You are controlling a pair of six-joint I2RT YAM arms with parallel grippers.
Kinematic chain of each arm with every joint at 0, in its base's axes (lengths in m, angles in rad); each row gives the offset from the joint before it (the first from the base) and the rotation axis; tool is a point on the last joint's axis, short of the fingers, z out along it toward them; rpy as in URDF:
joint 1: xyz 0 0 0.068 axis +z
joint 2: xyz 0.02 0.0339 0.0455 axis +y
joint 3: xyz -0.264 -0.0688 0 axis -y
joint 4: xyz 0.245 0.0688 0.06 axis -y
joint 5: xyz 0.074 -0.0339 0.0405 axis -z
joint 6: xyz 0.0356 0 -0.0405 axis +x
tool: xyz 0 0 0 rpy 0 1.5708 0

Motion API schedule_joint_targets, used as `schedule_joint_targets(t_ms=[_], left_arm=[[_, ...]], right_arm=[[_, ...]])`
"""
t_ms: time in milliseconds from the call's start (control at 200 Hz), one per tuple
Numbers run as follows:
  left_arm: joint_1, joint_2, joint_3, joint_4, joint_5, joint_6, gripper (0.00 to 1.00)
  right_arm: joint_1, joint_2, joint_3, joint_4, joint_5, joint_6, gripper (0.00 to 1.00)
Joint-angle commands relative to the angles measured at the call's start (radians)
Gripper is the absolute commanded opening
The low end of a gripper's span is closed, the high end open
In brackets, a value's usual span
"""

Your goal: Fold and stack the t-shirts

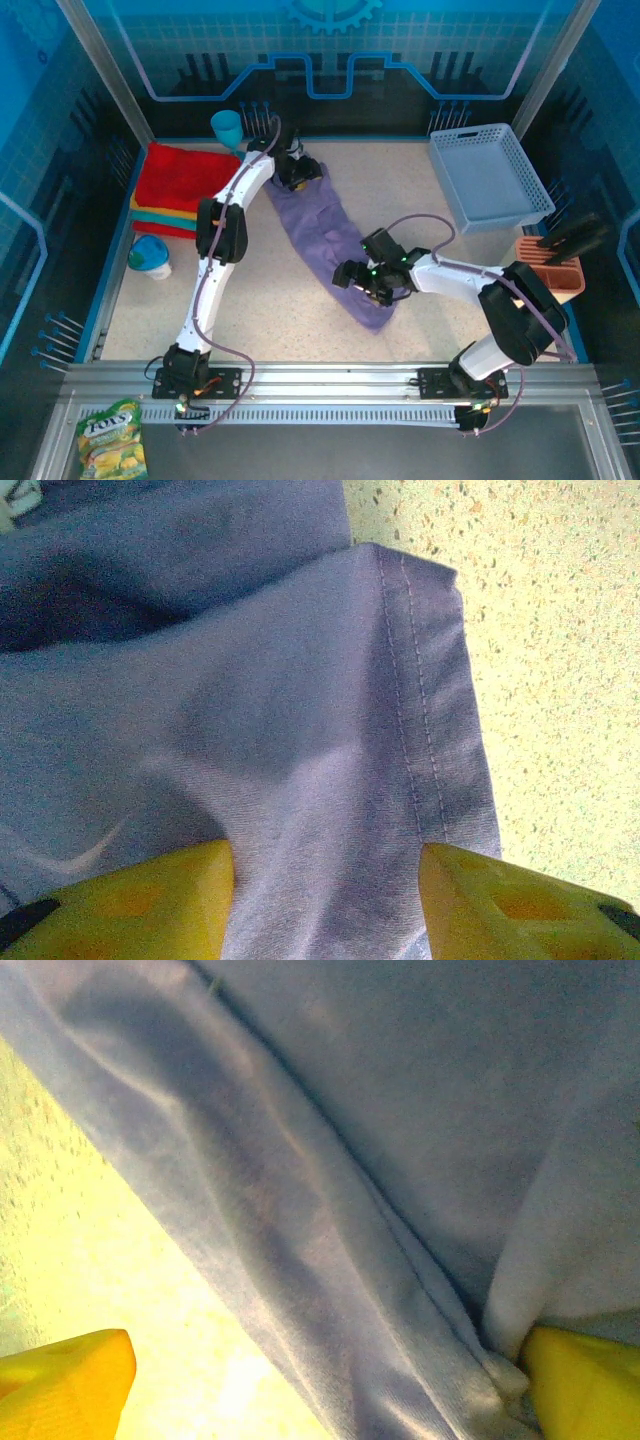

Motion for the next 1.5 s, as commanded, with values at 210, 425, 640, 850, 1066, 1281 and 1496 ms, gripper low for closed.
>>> schedule_joint_targets(t_ms=[210,425,640,850,1066,1281,1496], left_arm=[[0.052,-0.282,-0.206,0.012,0.062,0.089,0.56],[0.097,-0.489,-0.539,0.128,0.02,0.071,0.56],[0.151,-0.519,-0.74,0.229,0.006,0.046,0.56],[0.149,-0.449,-0.768,0.326,0.072,0.027,0.54],[0.122,-0.369,-0.733,0.376,0.098,-0.022,0.54],[0.089,-0.28,-0.622,0.344,0.1,-0.047,0.53],[0.078,-0.189,-0.476,0.281,0.101,-0.095,0.53]], right_arm=[[-0.042,-0.237,0.034,-0.329,0.205,-0.077,1.0],[-0.159,-0.241,0.17,-0.429,0.248,-0.294,1.0],[-0.263,-0.149,0.271,-0.386,0.096,-0.525,1.0],[-0.267,-0.012,0.354,-0.322,-0.097,-0.645,1.0],[-0.2,0.098,0.369,-0.291,-0.139,-0.661,1.0],[-0.156,0.153,0.263,-0.194,-0.134,-0.579,1.0],[-0.122,0.163,0.13,-0.086,-0.121,-0.441,1.0]])
